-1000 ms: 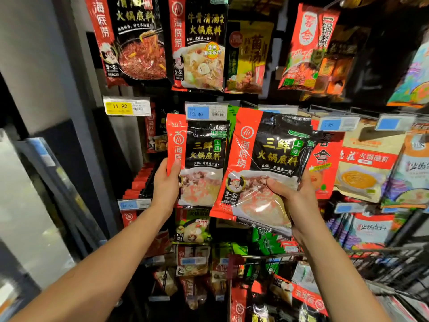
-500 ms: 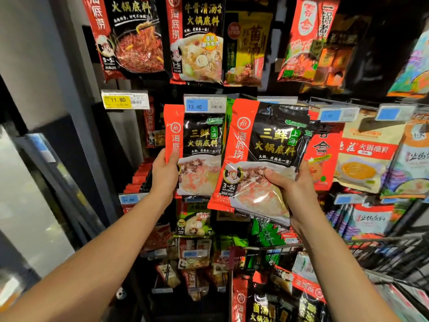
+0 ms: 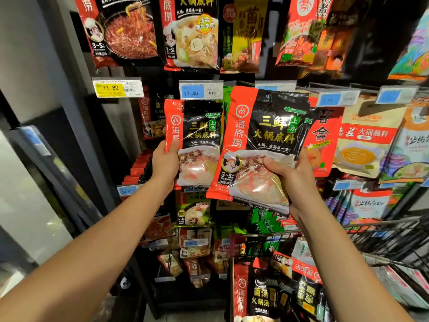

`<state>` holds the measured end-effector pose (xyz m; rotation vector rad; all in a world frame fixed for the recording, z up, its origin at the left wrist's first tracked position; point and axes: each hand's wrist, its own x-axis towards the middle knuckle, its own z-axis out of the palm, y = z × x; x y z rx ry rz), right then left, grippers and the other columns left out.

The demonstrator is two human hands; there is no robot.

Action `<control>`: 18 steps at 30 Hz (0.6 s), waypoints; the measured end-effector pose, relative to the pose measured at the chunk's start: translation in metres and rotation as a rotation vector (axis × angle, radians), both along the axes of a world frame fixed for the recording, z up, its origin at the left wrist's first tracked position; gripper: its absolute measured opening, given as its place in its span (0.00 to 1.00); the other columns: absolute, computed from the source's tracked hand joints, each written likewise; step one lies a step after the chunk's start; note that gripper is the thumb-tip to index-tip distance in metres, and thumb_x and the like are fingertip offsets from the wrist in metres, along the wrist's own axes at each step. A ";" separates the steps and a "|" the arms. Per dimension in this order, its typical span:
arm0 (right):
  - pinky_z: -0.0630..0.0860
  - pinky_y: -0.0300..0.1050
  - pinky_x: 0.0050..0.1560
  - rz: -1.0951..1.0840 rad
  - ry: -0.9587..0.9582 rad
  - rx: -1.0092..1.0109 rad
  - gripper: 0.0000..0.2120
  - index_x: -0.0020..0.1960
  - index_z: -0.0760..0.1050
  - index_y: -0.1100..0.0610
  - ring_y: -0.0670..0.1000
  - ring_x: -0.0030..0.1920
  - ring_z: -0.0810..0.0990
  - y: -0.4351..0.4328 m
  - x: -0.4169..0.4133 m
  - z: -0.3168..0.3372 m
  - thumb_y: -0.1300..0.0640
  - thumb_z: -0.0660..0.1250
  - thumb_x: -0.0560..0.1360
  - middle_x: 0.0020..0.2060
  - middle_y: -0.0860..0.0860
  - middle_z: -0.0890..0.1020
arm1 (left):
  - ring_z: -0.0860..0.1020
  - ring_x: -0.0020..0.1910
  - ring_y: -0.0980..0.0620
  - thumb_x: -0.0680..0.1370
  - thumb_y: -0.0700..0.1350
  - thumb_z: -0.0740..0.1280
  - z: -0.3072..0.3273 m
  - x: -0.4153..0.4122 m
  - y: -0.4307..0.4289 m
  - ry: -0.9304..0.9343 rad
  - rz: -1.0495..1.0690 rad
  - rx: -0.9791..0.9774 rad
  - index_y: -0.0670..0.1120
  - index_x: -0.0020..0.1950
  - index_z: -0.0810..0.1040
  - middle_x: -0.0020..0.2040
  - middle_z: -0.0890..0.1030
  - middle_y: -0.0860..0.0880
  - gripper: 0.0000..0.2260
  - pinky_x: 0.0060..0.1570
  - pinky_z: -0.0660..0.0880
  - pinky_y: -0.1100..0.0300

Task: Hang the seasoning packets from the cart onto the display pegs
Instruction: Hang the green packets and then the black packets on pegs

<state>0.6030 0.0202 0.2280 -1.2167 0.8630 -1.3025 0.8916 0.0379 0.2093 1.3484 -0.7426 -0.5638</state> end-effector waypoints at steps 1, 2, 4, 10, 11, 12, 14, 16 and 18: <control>0.75 0.68 0.66 0.001 -0.006 -0.003 0.66 0.79 0.59 0.45 0.60 0.70 0.77 0.002 -0.001 0.000 0.38 0.87 0.47 0.75 0.54 0.72 | 0.82 0.56 0.47 0.84 0.55 0.63 0.000 -0.001 0.000 -0.003 0.000 0.000 0.55 0.55 0.79 0.54 0.84 0.50 0.07 0.61 0.78 0.46; 0.76 0.67 0.66 0.004 -0.011 -0.002 0.67 0.79 0.58 0.45 0.60 0.69 0.77 0.006 -0.001 0.002 0.38 0.87 0.47 0.75 0.54 0.72 | 0.81 0.55 0.48 0.84 0.54 0.62 0.000 -0.002 0.000 -0.004 0.003 -0.001 0.55 0.56 0.78 0.54 0.83 0.50 0.07 0.59 0.78 0.48; 0.77 0.66 0.65 0.010 -0.017 0.001 0.65 0.79 0.58 0.44 0.59 0.68 0.79 0.010 -0.002 0.003 0.41 0.87 0.49 0.74 0.54 0.73 | 0.80 0.48 0.51 0.85 0.54 0.62 0.000 -0.003 0.000 -0.005 0.009 0.004 0.53 0.56 0.78 0.50 0.82 0.52 0.07 0.51 0.78 0.54; 0.77 0.65 0.66 -0.001 -0.020 -0.016 0.58 0.79 0.60 0.43 0.58 0.66 0.80 0.013 -0.004 0.005 0.46 0.85 0.55 0.72 0.52 0.75 | 0.79 0.48 0.50 0.85 0.53 0.62 -0.003 -0.008 0.007 -0.010 -0.024 -0.055 0.52 0.58 0.78 0.54 0.82 0.49 0.08 0.44 0.78 0.56; 0.77 0.65 0.66 0.001 -0.021 -0.018 0.58 0.79 0.59 0.43 0.58 0.67 0.80 0.013 -0.004 0.005 0.46 0.85 0.56 0.73 0.52 0.74 | 0.80 0.51 0.52 0.85 0.54 0.62 -0.005 -0.008 0.009 -0.025 -0.031 -0.072 0.53 0.61 0.78 0.56 0.83 0.51 0.10 0.48 0.78 0.56; 0.75 0.65 0.67 0.001 -0.016 -0.022 0.60 0.80 0.57 0.42 0.58 0.68 0.78 0.013 -0.002 0.006 0.44 0.86 0.55 0.75 0.52 0.72 | 0.81 0.54 0.54 0.84 0.55 0.62 -0.007 -0.007 0.010 -0.049 -0.031 -0.088 0.54 0.62 0.78 0.57 0.83 0.53 0.11 0.54 0.78 0.56; 0.72 0.67 0.70 -0.016 0.010 -0.029 0.65 0.80 0.57 0.41 0.58 0.72 0.74 0.011 0.002 0.008 0.38 0.87 0.51 0.77 0.50 0.70 | 0.80 0.58 0.57 0.84 0.57 0.63 -0.010 -0.004 0.010 -0.074 -0.025 -0.112 0.58 0.62 0.78 0.57 0.83 0.57 0.10 0.61 0.76 0.54; 0.72 0.67 0.70 -0.010 0.005 -0.047 0.62 0.79 0.58 0.41 0.57 0.73 0.74 0.004 0.003 0.006 0.38 0.86 0.53 0.76 0.49 0.70 | 0.81 0.59 0.57 0.83 0.59 0.63 -0.011 -0.003 0.008 -0.069 -0.005 -0.141 0.60 0.62 0.78 0.58 0.83 0.57 0.10 0.63 0.76 0.52; 0.75 0.66 0.67 -0.005 -0.011 -0.051 0.57 0.78 0.61 0.44 0.58 0.69 0.77 0.000 0.003 0.004 0.43 0.87 0.56 0.73 0.51 0.74 | 0.81 0.59 0.56 0.83 0.59 0.63 -0.009 -0.001 0.004 -0.059 0.010 -0.170 0.58 0.64 0.78 0.59 0.83 0.57 0.12 0.63 0.76 0.51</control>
